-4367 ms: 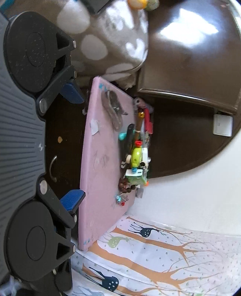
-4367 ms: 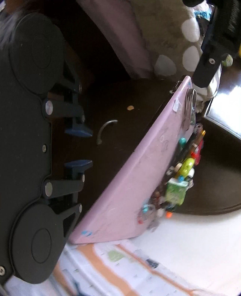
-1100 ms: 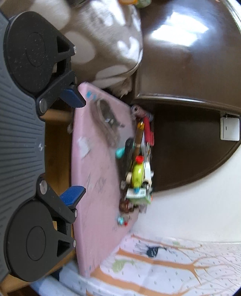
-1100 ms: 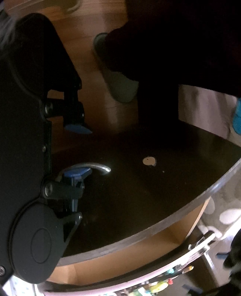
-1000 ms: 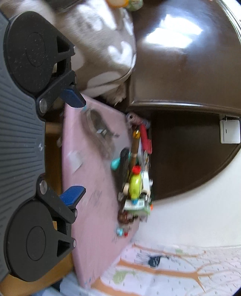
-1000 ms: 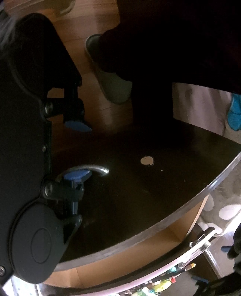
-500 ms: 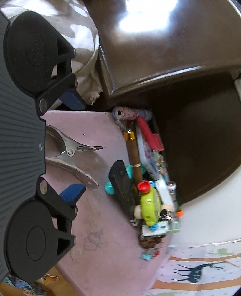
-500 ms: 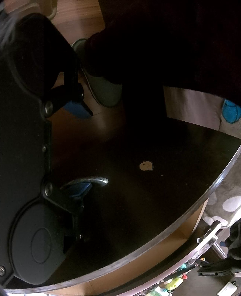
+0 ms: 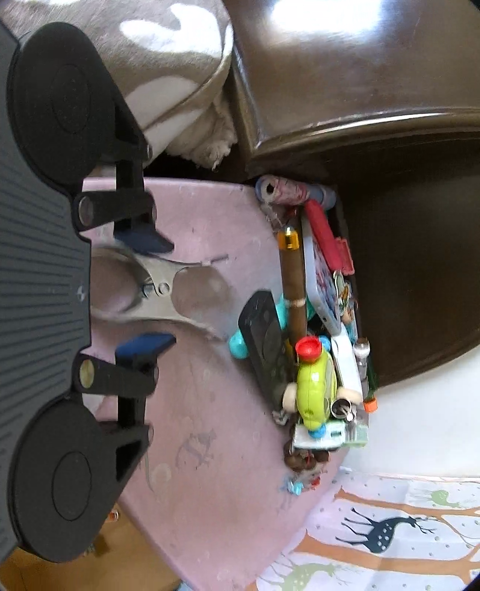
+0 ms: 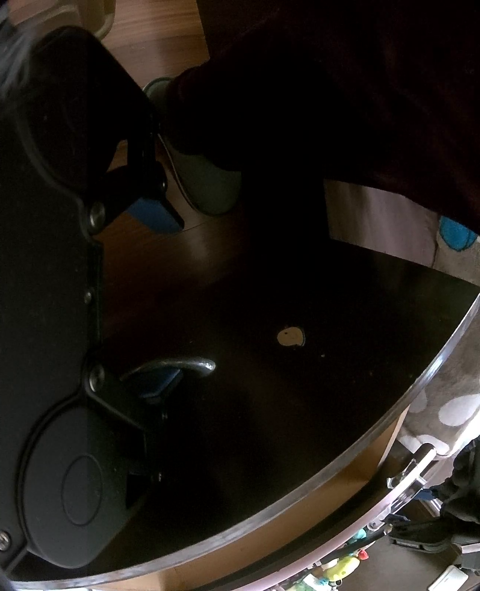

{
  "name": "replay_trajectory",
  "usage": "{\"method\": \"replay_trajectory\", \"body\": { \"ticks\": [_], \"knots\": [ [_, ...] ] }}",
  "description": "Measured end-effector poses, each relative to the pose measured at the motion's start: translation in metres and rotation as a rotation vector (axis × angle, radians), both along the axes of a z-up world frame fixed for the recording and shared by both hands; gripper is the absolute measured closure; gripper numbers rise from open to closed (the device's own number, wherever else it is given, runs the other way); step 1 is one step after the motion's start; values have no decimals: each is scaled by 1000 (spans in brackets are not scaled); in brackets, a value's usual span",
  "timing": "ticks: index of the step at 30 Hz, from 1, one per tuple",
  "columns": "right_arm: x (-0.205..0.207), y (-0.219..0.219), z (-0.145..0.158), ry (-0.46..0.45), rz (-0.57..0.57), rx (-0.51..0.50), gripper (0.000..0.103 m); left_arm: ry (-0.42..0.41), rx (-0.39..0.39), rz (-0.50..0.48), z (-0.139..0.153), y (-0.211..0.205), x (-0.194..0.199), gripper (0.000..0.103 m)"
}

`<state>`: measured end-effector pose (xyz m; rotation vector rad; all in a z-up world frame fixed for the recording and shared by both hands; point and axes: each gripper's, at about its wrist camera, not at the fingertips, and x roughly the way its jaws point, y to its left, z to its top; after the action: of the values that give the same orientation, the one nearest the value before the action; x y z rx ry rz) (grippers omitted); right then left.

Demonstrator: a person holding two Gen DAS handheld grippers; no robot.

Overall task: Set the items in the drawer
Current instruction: 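Pull the drawer open with the right gripper while the left gripper grasps the silver clip, then carry the silver clip into the open drawer with the left gripper and release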

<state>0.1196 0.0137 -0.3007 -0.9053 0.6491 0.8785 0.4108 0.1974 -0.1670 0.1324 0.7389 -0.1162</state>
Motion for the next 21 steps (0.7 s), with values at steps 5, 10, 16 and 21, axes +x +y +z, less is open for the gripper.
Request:
{"method": "replay_trajectory", "body": {
  "ticks": [5,10,16,21],
  "knots": [
    [0,0,1,2,-2,-4,22,5,0,3,1,-8,-5,68],
    [-1,0,1,-4,6,-14,22,10,12,18,3,-13,-12,68],
    [-2,1,1,-18,17,-30,22,-8,22,17,12,-23,-21,68],
    [-1,3,1,-13,8,-34,22,-41,-4,-2,24,-34,-33,68]
  ]
}}
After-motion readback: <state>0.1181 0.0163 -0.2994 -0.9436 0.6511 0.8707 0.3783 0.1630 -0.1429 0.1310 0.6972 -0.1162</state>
